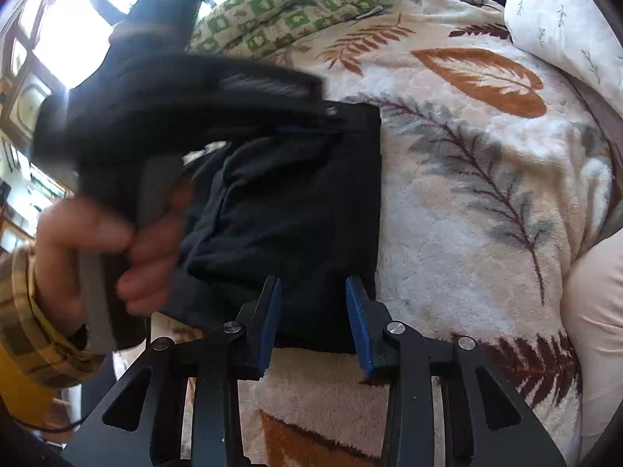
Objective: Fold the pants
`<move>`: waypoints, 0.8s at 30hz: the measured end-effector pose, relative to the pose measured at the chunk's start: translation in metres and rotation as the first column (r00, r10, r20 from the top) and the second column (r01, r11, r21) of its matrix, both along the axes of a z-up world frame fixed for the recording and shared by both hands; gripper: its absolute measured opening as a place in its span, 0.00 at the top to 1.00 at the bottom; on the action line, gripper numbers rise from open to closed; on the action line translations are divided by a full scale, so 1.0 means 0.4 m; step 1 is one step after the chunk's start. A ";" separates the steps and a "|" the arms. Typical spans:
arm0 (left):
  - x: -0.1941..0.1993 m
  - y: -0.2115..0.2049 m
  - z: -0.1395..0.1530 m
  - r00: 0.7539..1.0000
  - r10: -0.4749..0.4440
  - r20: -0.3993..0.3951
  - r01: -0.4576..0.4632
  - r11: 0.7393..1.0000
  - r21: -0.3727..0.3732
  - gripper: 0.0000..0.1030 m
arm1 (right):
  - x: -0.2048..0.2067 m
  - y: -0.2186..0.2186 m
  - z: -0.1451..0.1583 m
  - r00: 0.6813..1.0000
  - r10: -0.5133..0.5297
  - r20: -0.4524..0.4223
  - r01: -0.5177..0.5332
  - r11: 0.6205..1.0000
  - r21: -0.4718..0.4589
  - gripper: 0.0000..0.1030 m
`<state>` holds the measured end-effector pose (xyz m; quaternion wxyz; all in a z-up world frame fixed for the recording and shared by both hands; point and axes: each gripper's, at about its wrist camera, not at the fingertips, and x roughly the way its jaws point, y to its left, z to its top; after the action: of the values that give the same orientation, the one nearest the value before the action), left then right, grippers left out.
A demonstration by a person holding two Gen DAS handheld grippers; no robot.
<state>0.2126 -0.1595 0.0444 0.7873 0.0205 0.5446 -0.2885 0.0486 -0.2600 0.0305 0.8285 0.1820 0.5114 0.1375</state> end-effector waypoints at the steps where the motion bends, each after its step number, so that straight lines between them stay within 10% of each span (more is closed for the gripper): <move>1: 0.009 0.007 -0.011 1.000 0.016 -0.014 -0.016 1.000 -0.008 0.80 | -0.005 -0.003 -0.012 1.000 0.000 -0.009 0.000 1.000 -0.010 0.69; 12: 0.023 0.041 -0.002 0.994 0.104 -0.028 -0.105 0.993 -0.056 0.81 | -0.042 -0.001 -0.022 0.997 -0.054 0.062 0.055 0.998 -0.003 0.71; 18: -0.106 0.131 0.098 0.988 0.111 0.107 -0.101 0.990 -0.100 0.69 | -0.051 -0.013 0.029 0.990 -0.105 0.089 0.107 0.994 -0.019 0.65; 24: -0.193 0.216 0.047 0.981 0.159 0.107 -0.162 0.987 0.016 0.67 | -0.029 0.016 0.029 0.992 -0.071 0.107 0.075 0.996 -0.037 0.64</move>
<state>0.1355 -0.0731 0.0633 0.8354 0.0015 0.5055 -0.2159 0.0370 -0.2536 0.0422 0.8625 0.1760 0.4624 0.1059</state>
